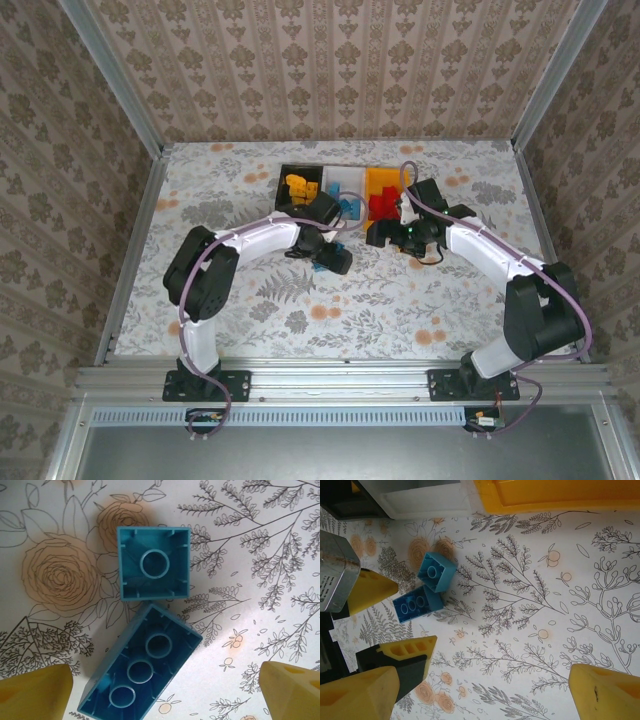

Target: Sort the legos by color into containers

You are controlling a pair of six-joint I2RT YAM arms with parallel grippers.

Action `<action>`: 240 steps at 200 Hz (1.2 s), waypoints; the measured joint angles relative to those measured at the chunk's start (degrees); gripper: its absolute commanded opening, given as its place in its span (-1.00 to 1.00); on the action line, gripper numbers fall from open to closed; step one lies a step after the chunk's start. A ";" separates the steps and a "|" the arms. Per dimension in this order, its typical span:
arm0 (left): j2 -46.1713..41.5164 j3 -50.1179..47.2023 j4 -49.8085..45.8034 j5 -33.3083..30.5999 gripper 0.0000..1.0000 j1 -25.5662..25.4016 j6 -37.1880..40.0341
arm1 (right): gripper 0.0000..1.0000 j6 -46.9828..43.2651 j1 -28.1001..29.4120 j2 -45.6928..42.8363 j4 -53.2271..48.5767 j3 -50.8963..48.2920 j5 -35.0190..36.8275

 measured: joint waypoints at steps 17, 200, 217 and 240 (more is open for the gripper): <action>0.00 -0.09 0.33 0.48 0.82 -0.50 0.00 | 0.79 0.00 0.00 0.15 0.00 0.00 0.02; 3.15 0.20 -0.55 -4.70 -0.14 -1.81 -1.36 | 0.80 -0.22 0.00 0.79 -0.33 0.00 0.44; 3.15 0.20 -0.55 -4.70 -0.24 -1.81 -1.38 | 0.80 -0.22 0.00 1.11 -0.48 0.00 0.63; 2.71 -0.39 -0.09 -4.68 -0.29 -1.81 -1.46 | 0.80 -0.31 0.00 1.20 -0.72 0.00 1.31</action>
